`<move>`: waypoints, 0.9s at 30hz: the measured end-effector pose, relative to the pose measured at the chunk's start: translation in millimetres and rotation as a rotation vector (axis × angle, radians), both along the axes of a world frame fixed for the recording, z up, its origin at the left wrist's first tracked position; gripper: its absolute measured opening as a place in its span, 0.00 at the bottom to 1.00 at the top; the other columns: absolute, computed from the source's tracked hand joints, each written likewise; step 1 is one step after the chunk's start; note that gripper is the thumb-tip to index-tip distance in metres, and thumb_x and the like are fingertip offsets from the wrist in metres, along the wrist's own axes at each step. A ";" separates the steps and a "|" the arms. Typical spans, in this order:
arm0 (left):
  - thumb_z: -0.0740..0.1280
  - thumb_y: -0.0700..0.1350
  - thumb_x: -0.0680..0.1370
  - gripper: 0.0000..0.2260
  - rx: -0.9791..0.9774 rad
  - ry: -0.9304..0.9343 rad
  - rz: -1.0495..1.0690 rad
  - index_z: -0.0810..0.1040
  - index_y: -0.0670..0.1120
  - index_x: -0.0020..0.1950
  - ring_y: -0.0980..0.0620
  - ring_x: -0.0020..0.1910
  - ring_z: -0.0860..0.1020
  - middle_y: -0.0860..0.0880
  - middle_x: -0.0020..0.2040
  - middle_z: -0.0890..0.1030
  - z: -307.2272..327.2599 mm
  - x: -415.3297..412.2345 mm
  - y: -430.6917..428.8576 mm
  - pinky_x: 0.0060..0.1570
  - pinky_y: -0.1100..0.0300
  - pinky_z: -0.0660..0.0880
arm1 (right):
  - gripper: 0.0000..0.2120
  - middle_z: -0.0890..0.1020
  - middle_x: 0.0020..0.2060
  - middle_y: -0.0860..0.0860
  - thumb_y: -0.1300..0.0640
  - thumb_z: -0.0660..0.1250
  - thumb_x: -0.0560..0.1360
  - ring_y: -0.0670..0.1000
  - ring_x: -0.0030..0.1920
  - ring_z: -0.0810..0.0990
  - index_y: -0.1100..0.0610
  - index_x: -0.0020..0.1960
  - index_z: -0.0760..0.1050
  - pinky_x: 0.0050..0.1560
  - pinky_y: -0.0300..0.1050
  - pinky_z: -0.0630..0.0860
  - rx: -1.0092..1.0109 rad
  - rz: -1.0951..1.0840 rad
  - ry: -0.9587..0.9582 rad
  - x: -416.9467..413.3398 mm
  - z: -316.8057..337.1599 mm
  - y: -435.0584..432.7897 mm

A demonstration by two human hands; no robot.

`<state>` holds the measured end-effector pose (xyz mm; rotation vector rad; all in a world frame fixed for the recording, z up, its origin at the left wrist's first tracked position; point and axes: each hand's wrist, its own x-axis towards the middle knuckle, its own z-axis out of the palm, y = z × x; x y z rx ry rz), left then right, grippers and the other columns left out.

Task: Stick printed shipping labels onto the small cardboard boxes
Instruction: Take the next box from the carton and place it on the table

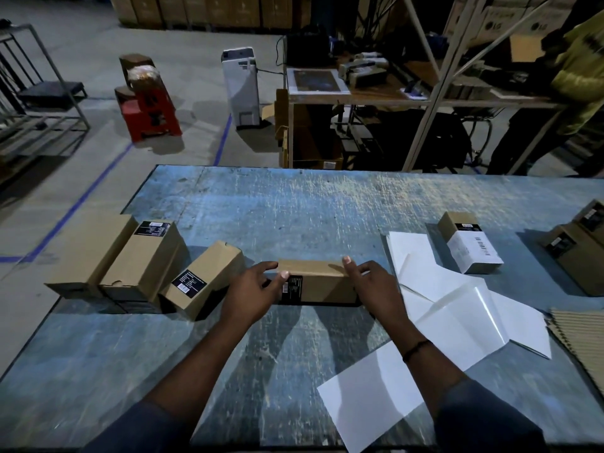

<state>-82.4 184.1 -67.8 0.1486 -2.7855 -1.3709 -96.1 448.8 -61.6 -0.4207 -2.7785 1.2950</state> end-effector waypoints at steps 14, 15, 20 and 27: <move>0.66 0.63 0.79 0.19 -0.126 0.001 0.031 0.88 0.49 0.46 0.57 0.30 0.81 0.52 0.31 0.83 7.5 -4.0 4.6 0.33 0.60 0.75 | 0.26 0.82 0.31 0.55 0.38 0.67 0.78 0.52 0.34 0.81 0.61 0.37 0.79 0.38 0.46 0.75 0.087 0.087 0.056 4.0 -7.9 5.6; 0.68 0.63 0.78 0.18 -0.105 -0.010 0.033 0.88 0.50 0.48 0.58 0.34 0.81 0.53 0.35 0.85 4.3 -4.4 4.4 0.33 0.62 0.74 | 0.29 0.81 0.28 0.58 0.36 0.66 0.77 0.54 0.32 0.81 0.63 0.36 0.78 0.38 0.49 0.76 0.094 0.073 0.040 4.5 -9.5 5.8; 0.71 0.66 0.74 0.20 -0.073 -0.023 0.060 0.87 0.51 0.50 0.58 0.39 0.83 0.52 0.40 0.86 -3.8 -5.2 7.5 0.35 0.64 0.71 | 0.35 0.79 0.26 0.61 0.31 0.65 0.74 0.57 0.28 0.81 0.65 0.34 0.75 0.34 0.53 0.78 0.066 0.032 0.025 5.0 -15.3 6.4; 0.66 0.72 0.70 0.25 -0.052 -0.012 0.101 0.86 0.52 0.46 0.56 0.34 0.84 0.54 0.36 0.85 -13.6 -6.9 12.0 0.39 0.52 0.84 | 0.34 0.79 0.26 0.59 0.33 0.65 0.76 0.55 0.30 0.81 0.64 0.33 0.75 0.38 0.52 0.77 0.086 0.065 0.028 3.7 -11.2 8.7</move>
